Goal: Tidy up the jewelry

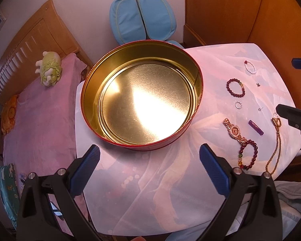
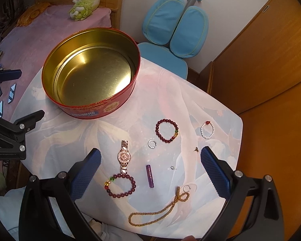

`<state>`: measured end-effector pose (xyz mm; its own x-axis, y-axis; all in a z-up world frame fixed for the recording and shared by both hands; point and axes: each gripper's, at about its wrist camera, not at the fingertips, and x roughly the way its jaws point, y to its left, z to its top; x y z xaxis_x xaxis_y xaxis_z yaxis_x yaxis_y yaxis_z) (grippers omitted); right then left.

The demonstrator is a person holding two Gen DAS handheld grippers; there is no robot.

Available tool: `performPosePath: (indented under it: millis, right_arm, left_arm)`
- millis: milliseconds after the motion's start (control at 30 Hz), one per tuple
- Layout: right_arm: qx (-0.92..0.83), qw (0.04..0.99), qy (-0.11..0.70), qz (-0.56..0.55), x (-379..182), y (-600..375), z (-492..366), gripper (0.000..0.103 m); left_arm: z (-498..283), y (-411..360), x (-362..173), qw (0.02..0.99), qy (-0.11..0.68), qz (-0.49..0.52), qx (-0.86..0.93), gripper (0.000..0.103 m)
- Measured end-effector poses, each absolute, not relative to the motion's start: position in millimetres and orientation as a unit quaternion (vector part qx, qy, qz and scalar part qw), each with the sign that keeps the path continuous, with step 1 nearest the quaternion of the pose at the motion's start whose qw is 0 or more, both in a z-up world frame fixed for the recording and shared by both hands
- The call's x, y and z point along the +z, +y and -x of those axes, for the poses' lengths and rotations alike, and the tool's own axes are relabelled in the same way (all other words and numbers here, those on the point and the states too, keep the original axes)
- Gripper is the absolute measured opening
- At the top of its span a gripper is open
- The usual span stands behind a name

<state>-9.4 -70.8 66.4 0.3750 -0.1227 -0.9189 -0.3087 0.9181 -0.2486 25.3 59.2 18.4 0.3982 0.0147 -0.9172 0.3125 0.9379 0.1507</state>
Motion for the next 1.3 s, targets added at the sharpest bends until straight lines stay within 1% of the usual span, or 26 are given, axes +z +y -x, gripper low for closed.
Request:
performPosePath:
  millis: [967,1067,1167,1300]
  right_arm:
    - [0.057,0.806,0.558,0.189,62,-78,6,0.1]
    - [0.053,0.816,0.544,0.188,66,-87,9,0.1]
    - [0.036,0.83,0.533,0.163,74,-110,12,0.1]
    - [0.007,0.831,0.551,0.075,67,-164,15,0.1]
  left_arm:
    - [-27,54,15,0.817,0.548,-0.155,-0.09,0.096]
    - [-28,52,17,0.82,0.546,-0.144,-0.094,0.096]
    - [-28,48,24,0.831,0.535,-0.111,-0.109,0.096]
    - [-27,28,29,0.83,0.527,-0.072,-0.169,0.096]
